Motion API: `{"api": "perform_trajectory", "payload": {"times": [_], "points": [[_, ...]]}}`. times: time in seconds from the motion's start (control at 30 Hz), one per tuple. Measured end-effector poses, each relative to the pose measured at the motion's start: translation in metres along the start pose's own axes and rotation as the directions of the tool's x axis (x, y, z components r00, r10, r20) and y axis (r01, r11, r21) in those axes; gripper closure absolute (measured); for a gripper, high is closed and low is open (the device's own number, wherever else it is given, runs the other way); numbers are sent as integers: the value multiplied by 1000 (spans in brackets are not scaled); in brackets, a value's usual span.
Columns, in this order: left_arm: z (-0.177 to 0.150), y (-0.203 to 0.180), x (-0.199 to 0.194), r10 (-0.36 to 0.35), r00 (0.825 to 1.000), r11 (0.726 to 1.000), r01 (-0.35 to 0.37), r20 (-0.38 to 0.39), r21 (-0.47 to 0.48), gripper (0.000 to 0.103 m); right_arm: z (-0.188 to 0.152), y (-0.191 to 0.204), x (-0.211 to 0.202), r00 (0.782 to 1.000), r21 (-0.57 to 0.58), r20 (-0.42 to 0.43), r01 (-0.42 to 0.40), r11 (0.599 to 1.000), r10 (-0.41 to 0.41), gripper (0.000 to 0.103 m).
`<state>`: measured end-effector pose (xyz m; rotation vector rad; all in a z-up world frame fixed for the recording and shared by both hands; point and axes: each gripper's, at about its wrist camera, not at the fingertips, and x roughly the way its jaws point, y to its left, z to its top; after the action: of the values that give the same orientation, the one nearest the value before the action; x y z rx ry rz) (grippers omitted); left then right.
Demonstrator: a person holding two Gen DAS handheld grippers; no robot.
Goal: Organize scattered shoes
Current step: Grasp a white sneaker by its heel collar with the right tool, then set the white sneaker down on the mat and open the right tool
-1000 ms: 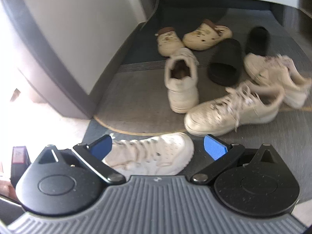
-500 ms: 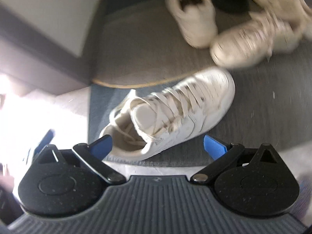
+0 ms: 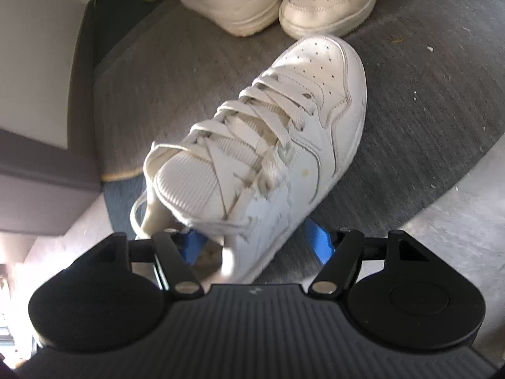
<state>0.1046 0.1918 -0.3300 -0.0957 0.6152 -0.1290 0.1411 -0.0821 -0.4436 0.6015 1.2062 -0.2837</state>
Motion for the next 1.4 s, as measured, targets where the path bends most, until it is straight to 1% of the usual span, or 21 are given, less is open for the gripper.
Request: {"api": "perform_trajectory", "payload": {"times": [0.07,0.13,0.23,0.3,0.37,0.4,0.47,0.57,0.63,0.67,0.77,0.87,0.93,1.0,1.03,1.1,1.2,1.27,1.33,1.37,1.4], "points": [[-1,4,-1,26,1000,999,-26,9,-30,14,-7,0,6,998,-35,50,27,999,-25,31],[-3,14,-3,33,999,998,-32,12,-54,14,-12,1,8,995,-27,85,48,998,-46,33],[-3,27,-3,48,999,993,-47,3,-112,14,-12,1,3,994,-18,100,52,998,-50,43],[-3,31,-2,61,998,989,-60,6,-133,14,-13,0,-3,991,-65,123,62,996,-53,50],[-3,32,0,73,997,989,-71,4,-133,14,-15,-1,-6,989,-92,141,68,993,-54,59],[-3,32,0,71,997,989,-70,5,-134,14,-16,-3,-11,987,-110,153,69,992,-52,61],[-4,33,-1,69,998,989,-67,9,-134,14,-16,-8,-18,985,-120,168,61,991,-40,64],[-4,34,-2,68,998,989,-65,15,-131,14,-17,-12,-31,978,-183,207,59,981,-20,66],[-5,35,-3,65,998,989,-62,18,-132,14,-19,-12,-42,970,-277,243,56,959,14,66],[-5,35,-2,63,998,989,-61,18,-133,14,-17,-12,-44,968,-297,251,53,953,24,66],[-6,36,-3,65,998,989,-62,18,-134,14,-10,-11,-53,957,-416,274,32,909,92,66],[-6,35,-3,63,998,990,-60,15,-131,14,1,-11,-49,956,-539,250,6,842,153,66],[-7,34,-2,62,998,990,-59,12,-129,14,8,-12,-44,958,-621,227,1,784,178,67],[-7,34,-2,60,998,990,-58,10,-127,13,16,-14,-38,960,-699,203,4,715,193,66],[-7,34,-2,59,998,990,-58,9,-125,13,20,-17,-35,963,-720,187,0,694,193,66],[-7,33,-1,58,998,991,-57,7,-123,13,27,-21,-28,969,-732,167,-2,681,182,66],[-8,33,-1,56,998,991,-55,3,-120,13,33,-28,-16,977,-720,150,3,694,152,66],[-8,32,0,54,999,992,-54,1,-117,13,36,-37,-8,980,-705,132,-14,709,151,66],[-8,30,1,48,999,993,-48,-1,-106,12,37,-46,-4,979,-721,116,-35,693,170,64],[-9,29,1,44,999,994,-44,-2,-101,12,37,-47,-4,979,-721,113,-39,692,172,62],[-9,28,2,41,999,995,-41,-3,-95,11,42,-49,-3,979,-714,91,-64,697,182,62]]}}
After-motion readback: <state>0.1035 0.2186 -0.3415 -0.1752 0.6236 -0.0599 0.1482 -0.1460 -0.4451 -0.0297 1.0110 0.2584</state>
